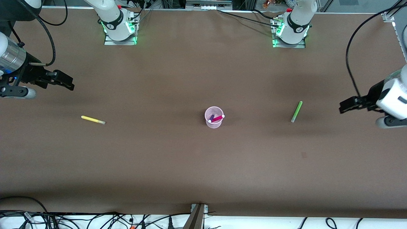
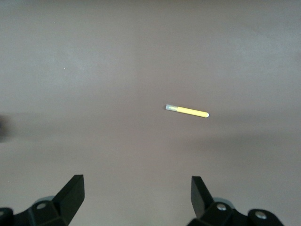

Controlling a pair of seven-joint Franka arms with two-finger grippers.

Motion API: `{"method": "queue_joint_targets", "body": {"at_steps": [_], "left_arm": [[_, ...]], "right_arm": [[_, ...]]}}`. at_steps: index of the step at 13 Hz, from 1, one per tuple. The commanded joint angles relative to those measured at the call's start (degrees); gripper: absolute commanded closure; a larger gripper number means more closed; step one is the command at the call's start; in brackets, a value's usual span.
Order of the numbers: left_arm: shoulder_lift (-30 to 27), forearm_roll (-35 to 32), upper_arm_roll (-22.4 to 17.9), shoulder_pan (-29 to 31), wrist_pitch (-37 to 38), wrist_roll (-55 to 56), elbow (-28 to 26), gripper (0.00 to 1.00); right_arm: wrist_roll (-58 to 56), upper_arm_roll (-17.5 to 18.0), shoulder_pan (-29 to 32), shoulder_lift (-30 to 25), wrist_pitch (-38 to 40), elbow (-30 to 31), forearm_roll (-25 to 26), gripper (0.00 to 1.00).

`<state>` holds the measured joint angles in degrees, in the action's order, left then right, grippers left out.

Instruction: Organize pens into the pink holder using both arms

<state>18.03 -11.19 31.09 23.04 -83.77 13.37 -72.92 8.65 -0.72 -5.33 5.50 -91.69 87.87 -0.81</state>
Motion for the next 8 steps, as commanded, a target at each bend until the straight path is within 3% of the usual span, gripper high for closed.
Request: {"method": "queue_joint_targets", "body": {"at_steps": [1, 2, 4, 5, 7, 8], "left_arm": [[-1.1, -1.2, -0.2, -0.6, 3.6, 0.6, 2.0, 0.00], [-2.7, -0.9, -3.5, -2.7, 3.3, 0.6, 0.9, 0.00], [-4.0, 2.3, -18.1, -15.4, -0.6, -1.3, -0.5, 0.00], [-4.8, 4.0, -22.3, -18.3, -2.8, -3.2, -2.6, 0.00], [-12.5, 9.1, -30.5, -22.8, -9.1, -7.5, -14.0, 0.00], [-17.1, 9.6, -32.7, -24.9, -13.3, -9.6, -20.7, 0.00]], "right_arm": [[0.3, 0.1, -0.1, 0.0, 0.2, -0.6, 0.5, 0.00], [0.3, 0.1, -0.1, 0.0, 0.2, -0.6, 0.5, 0.00], [0.3, 0.1, -0.1, 0.0, 0.3, -0.7, 0.5, 0.00], [0.3, 0.1, -0.1, 0.0, 0.3, -0.6, 0.4, 0.00], [0.3, 0.1, -0.1, 0.0, 0.3, -0.6, 0.4, 0.00], [0.3, 0.1, -0.1, 0.0, 0.3, -0.6, 0.4, 0.00]]}}
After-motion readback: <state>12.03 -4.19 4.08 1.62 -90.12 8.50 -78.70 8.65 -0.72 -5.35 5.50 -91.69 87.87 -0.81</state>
